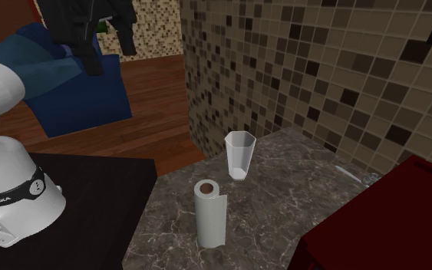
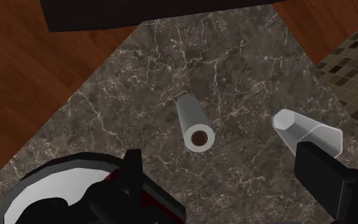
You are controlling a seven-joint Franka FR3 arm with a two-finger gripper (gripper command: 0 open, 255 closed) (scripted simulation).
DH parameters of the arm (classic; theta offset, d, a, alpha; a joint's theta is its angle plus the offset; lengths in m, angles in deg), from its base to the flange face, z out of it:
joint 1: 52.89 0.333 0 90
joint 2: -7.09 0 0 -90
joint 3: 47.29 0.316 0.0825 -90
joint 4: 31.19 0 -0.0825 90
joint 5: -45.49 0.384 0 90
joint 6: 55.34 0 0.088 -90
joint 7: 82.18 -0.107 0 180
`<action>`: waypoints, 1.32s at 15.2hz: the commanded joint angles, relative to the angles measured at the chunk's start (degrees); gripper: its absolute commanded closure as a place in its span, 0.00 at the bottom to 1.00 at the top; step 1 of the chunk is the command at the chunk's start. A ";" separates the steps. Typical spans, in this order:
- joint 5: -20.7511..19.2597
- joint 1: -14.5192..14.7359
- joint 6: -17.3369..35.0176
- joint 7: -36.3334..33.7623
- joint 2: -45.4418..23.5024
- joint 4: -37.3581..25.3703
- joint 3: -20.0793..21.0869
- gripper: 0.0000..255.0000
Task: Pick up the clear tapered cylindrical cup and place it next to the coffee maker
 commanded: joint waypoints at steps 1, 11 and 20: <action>0.00 0.00 0.00 0.00 0.00 0.00 0.00 0.00; 4.07 3.17 18.52 -5.68 -11.87 5.89 6.06 0.00; 5.25 5.35 34.36 -11.06 -28.48 4.28 11.37 0.00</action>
